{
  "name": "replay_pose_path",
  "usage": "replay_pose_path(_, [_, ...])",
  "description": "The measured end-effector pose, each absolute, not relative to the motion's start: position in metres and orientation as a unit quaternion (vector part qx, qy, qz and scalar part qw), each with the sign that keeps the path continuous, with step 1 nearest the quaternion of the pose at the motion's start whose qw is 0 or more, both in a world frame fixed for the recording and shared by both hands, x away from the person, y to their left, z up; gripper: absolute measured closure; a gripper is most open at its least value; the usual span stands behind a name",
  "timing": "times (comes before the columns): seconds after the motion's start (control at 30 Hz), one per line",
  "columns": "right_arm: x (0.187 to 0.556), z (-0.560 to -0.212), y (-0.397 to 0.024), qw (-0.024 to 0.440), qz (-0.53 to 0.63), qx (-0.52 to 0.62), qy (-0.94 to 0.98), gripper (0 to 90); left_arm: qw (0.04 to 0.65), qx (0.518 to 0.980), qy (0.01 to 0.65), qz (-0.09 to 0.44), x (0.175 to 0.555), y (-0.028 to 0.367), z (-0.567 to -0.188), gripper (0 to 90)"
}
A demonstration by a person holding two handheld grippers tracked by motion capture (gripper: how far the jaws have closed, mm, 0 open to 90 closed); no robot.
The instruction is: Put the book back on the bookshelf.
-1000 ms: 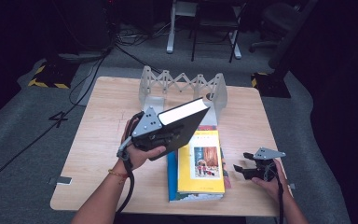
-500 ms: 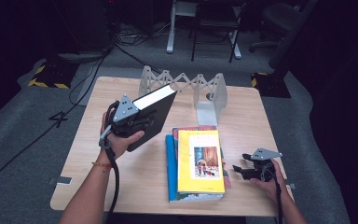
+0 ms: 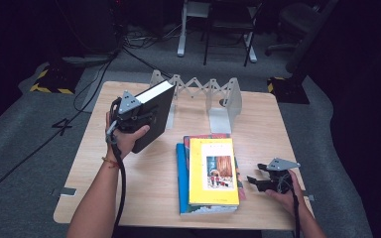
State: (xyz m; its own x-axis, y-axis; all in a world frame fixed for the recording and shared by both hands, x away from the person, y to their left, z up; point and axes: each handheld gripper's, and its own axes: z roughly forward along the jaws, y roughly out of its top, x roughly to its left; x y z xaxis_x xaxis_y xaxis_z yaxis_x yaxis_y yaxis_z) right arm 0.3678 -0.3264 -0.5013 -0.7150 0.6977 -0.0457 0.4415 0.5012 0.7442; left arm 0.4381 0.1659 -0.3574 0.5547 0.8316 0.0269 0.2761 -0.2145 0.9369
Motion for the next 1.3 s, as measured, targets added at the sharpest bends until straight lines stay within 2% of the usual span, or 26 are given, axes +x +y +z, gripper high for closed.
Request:
replay_pose_path(0.53, [0.369,-0.502,-0.33,0.169,0.376,0.336,0.847,30.6,0.466,0.721,0.422,0.289,0.487,0.152,-0.372,53.3])
replay_pose_path(1.3, [0.368,-0.503,-0.328,0.166,0.376,0.335,0.848,31.0,0.462,0.675,0.47,0.33,0.51,0.135,-0.387,53.2])
